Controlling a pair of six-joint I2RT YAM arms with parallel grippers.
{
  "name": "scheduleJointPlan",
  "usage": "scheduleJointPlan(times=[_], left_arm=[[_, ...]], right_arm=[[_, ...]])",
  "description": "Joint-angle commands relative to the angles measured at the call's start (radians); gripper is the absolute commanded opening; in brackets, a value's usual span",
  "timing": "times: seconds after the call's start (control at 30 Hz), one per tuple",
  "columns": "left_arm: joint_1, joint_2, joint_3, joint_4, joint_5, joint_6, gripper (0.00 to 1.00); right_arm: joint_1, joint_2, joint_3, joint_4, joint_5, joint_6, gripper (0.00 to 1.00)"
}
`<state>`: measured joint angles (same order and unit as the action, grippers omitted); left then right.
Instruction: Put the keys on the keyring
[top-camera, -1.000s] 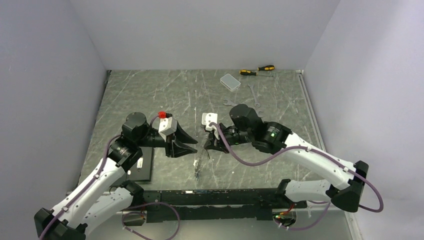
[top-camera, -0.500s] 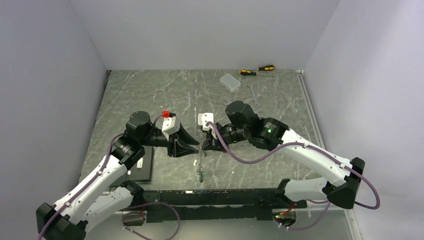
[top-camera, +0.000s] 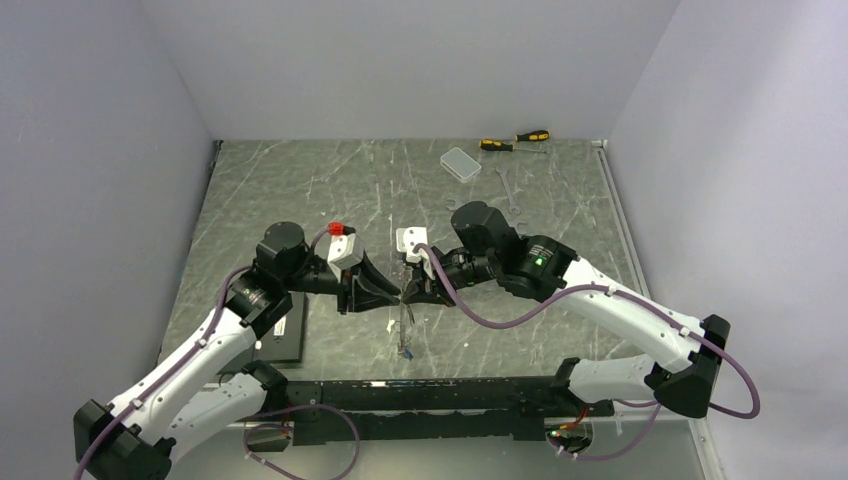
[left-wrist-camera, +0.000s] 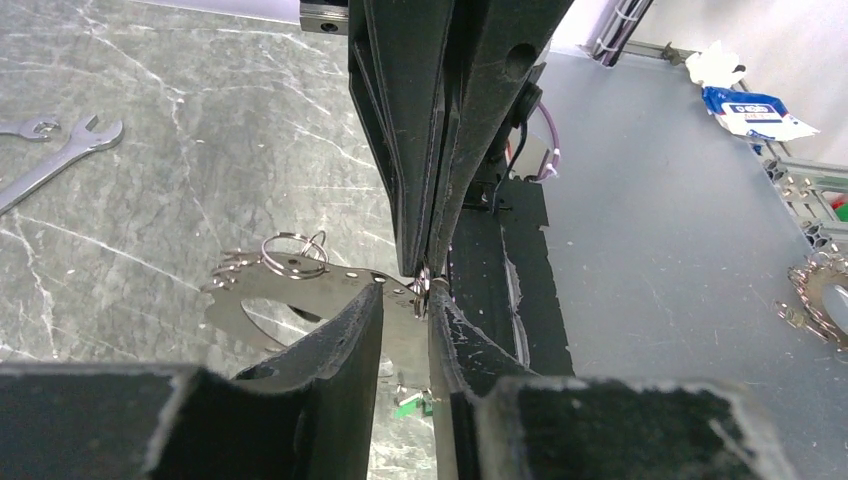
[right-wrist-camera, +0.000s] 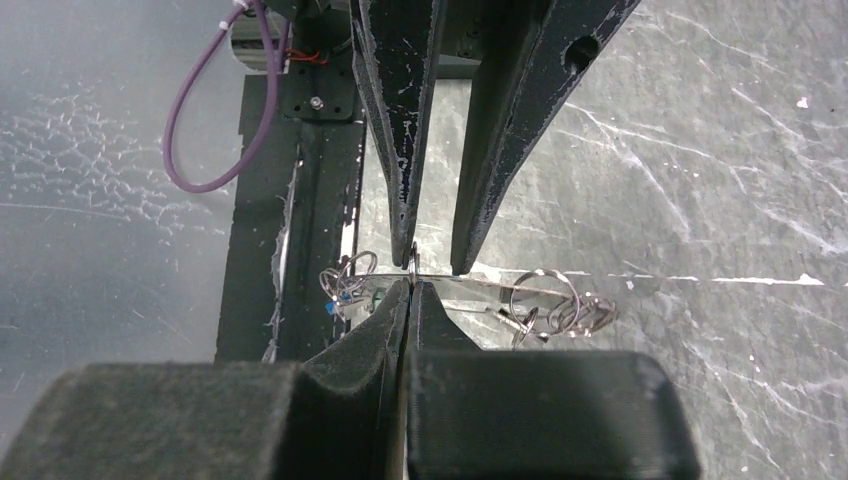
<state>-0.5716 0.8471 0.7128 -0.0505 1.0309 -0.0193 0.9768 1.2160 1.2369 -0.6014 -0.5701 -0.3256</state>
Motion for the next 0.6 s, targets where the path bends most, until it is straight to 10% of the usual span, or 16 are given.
scheduleJointPlan(times=[0.0,0.37,0.57], left_arm=[[-0.007,0.006,0.02,0.018,0.021,-0.002,0.27],[-0.01,-0.007,0.047,-0.027,0.003,-0.007,0.0],[0.0,-0.059,0.043,0.008,-0.029,-0.049,0.0]], right_arm=[[0.0,-0.015,0.034,0.08,-0.046,-0.003,0.0],[0.0,-0.019,-0.009,0.163,-0.077,0.03,0.0],[-0.014,-0.115,-0.131,0.28,-0.043,0.09,0.44]])
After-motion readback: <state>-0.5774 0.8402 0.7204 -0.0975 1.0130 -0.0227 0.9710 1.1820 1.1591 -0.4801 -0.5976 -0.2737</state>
